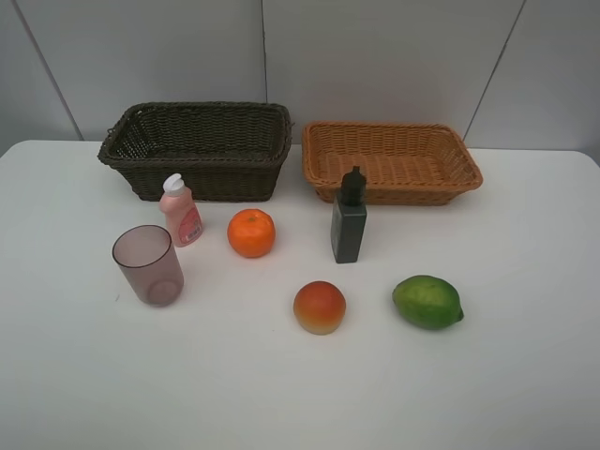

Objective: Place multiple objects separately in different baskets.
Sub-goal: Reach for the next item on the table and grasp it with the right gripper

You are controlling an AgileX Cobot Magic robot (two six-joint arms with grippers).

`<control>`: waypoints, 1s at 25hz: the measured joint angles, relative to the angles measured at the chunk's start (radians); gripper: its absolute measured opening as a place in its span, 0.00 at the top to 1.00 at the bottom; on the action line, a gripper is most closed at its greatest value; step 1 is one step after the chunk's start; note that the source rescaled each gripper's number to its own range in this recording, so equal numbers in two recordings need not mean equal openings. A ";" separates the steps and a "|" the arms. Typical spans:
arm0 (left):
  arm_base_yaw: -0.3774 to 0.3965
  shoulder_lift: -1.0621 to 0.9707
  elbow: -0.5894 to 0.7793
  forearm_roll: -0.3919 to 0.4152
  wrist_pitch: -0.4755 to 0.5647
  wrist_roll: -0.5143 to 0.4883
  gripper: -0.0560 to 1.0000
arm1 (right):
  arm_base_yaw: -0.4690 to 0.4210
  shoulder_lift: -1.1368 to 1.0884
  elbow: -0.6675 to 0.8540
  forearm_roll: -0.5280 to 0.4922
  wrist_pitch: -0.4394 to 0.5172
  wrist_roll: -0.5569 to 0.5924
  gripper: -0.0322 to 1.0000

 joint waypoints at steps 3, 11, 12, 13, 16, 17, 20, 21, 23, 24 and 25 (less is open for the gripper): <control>0.000 0.000 0.000 0.000 0.000 0.000 0.01 | 0.000 0.000 0.000 0.000 0.000 0.000 0.00; 0.000 0.000 0.000 0.000 0.000 0.000 0.01 | 0.000 0.000 0.000 0.000 0.000 0.000 0.00; 0.000 0.000 0.000 0.000 0.000 0.000 0.01 | 0.000 0.000 0.000 0.000 0.000 0.000 0.00; 0.000 0.000 0.000 0.000 0.000 0.000 0.01 | 0.000 0.000 0.000 0.000 0.000 0.000 0.00; 0.000 0.000 0.000 0.000 0.000 0.000 0.01 | 0.000 0.000 0.000 0.000 0.000 0.000 0.00; 0.000 0.000 0.000 0.000 0.000 0.000 0.01 | 0.000 0.000 0.000 0.000 0.000 0.000 0.00; 0.000 0.000 0.000 0.000 0.000 0.000 0.01 | 0.000 0.000 0.000 0.000 0.000 0.000 0.00; 0.000 0.000 0.000 0.000 0.000 0.000 0.01 | 0.000 0.000 0.000 0.000 0.000 0.000 0.00; 0.000 0.000 0.000 0.000 0.000 0.000 0.01 | 0.000 0.000 0.000 0.000 0.000 0.000 0.00; 0.000 0.000 0.000 0.000 0.000 0.000 0.01 | 0.000 0.000 0.000 0.000 0.000 0.000 0.00; 0.000 0.000 0.000 0.000 0.000 0.000 0.01 | 0.000 0.000 0.000 0.000 0.000 0.000 0.00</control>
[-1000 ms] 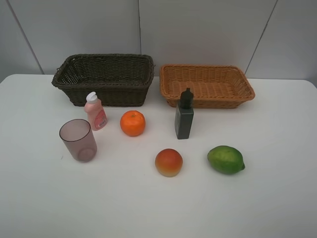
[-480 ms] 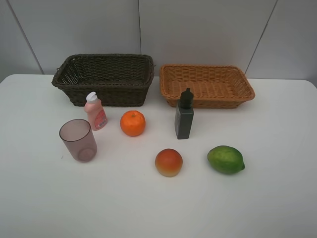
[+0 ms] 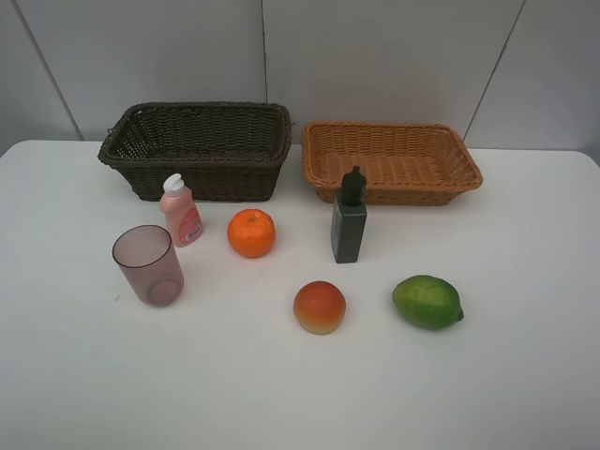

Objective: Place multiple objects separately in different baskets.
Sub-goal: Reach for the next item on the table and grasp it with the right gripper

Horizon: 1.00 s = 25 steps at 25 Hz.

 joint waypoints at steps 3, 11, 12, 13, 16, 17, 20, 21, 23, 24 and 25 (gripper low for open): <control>0.000 0.000 0.000 0.000 0.000 0.000 0.01 | 0.000 0.000 0.000 -0.003 0.000 0.001 0.00; 0.000 0.000 0.000 0.000 0.000 0.000 0.01 | 0.000 0.000 0.000 -0.003 0.000 0.001 0.00; 0.000 0.000 0.000 0.000 0.000 0.000 0.01 | 0.000 0.000 0.000 -0.003 0.000 0.001 0.00; 0.000 0.000 0.000 0.000 0.000 0.000 0.01 | 0.000 0.000 0.000 -0.003 0.000 0.002 0.00; 0.000 0.000 0.000 0.000 0.000 0.000 0.01 | 0.000 0.000 0.000 -0.019 0.000 0.002 0.00; 0.000 0.000 0.000 0.000 0.000 0.000 0.01 | 0.000 0.006 0.000 -0.035 0.000 0.002 0.00; 0.000 0.000 0.000 0.000 0.000 0.000 0.01 | 0.000 0.074 0.000 -0.093 0.000 0.002 0.00; 0.000 0.000 0.000 0.000 0.000 0.000 0.01 | 0.000 0.108 0.000 -0.100 -0.001 0.002 0.00; 0.000 0.000 0.000 0.000 0.000 0.000 0.01 | 0.000 0.180 -0.009 -0.104 -0.016 0.001 0.00; 0.000 0.000 0.000 0.000 0.000 0.000 0.01 | 0.000 0.223 -0.021 -0.104 -0.030 -0.008 0.00; 0.000 0.000 0.000 0.000 0.000 0.000 0.01 | 0.000 0.268 -0.036 -0.104 -0.046 -0.021 0.00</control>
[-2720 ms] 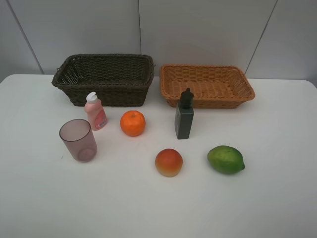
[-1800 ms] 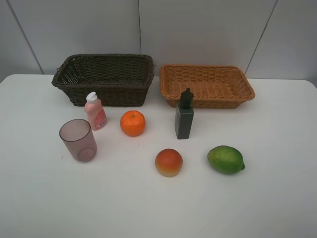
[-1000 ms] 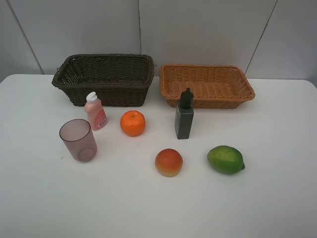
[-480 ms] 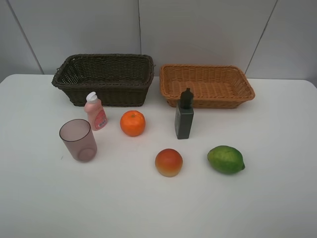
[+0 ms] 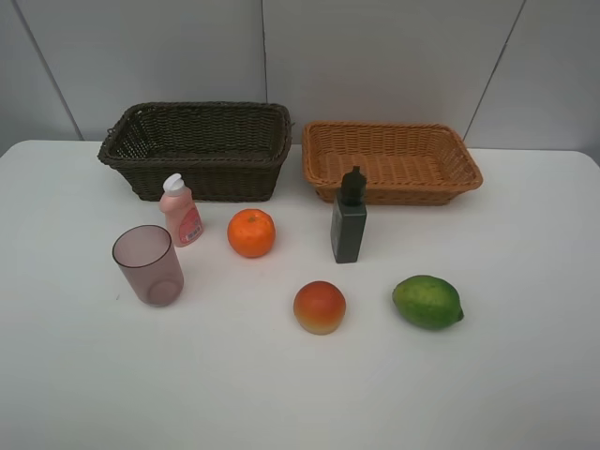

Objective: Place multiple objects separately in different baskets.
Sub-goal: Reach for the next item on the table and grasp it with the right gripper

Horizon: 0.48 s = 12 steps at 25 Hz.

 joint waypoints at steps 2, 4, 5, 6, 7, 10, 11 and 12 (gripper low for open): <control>0.000 0.000 0.000 0.000 0.000 0.000 0.01 | 0.000 0.087 -0.049 0.014 -0.034 -0.037 0.00; 0.000 0.000 0.000 0.000 0.000 0.000 0.01 | 0.000 0.178 -0.108 0.038 -0.051 -0.092 0.00; 0.000 0.000 0.000 0.000 0.000 0.000 0.01 | 0.000 0.229 -0.144 0.052 -0.056 -0.115 0.00; 0.000 0.000 0.000 0.000 0.000 0.000 0.01 | 0.004 0.279 -0.180 0.059 -0.058 -0.137 0.00; 0.000 0.000 0.000 0.000 0.000 0.000 0.01 | 0.009 0.330 -0.210 0.069 -0.060 -0.154 0.00; 0.000 0.000 0.000 0.000 0.000 0.000 0.01 | 0.053 0.469 -0.311 0.075 -0.051 -0.190 0.00; 0.000 0.000 0.000 0.000 0.000 0.000 0.01 | 0.075 0.509 -0.338 0.070 -0.038 -0.202 0.00; 0.000 0.000 0.000 0.000 0.000 0.000 0.01 | 0.107 0.555 -0.369 0.060 -0.018 -0.208 0.00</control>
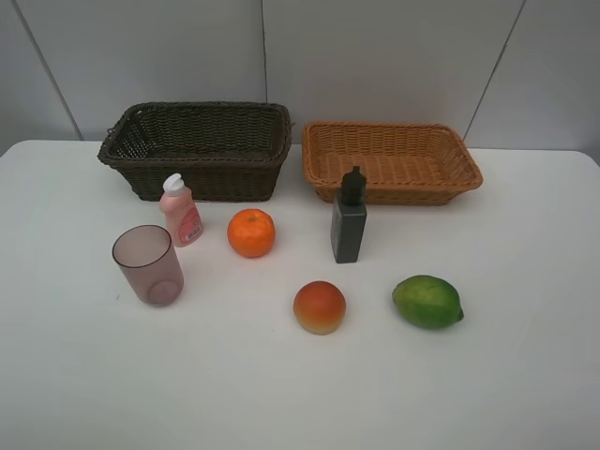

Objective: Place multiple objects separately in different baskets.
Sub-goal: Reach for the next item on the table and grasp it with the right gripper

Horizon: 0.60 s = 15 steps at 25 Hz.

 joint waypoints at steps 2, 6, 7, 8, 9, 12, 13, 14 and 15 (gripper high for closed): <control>0.000 0.000 0.000 0.000 0.000 0.000 0.01 | 0.084 0.088 -0.049 -0.040 0.038 -0.009 0.00; 0.000 0.000 0.000 0.000 0.000 0.000 0.01 | 0.245 0.212 -0.117 -0.121 0.111 -0.018 0.00; 0.000 0.000 0.000 0.000 0.000 0.000 0.01 | 0.281 0.239 -0.124 -0.131 0.116 -0.018 0.00; 0.000 0.000 0.000 0.000 0.000 0.000 0.01 | 0.312 0.267 -0.127 -0.137 0.121 -0.022 0.00; 0.000 0.000 0.000 0.000 0.000 0.000 0.01 | 0.337 0.295 -0.128 -0.138 0.121 -0.027 0.00; 0.000 0.000 0.000 0.000 0.000 0.000 0.01 | 0.375 0.368 -0.128 -0.131 0.128 -0.070 0.00; 0.000 0.000 0.000 0.000 0.000 0.000 0.01 | 0.381 0.392 -0.128 -0.125 0.132 -0.084 0.00; 0.000 0.000 0.000 0.000 0.000 0.000 0.01 | 0.389 0.410 -0.128 -0.119 0.135 -0.092 0.00; 0.000 0.000 0.000 0.000 0.000 0.000 0.01 | 0.398 0.432 -0.128 -0.116 0.136 -0.101 0.00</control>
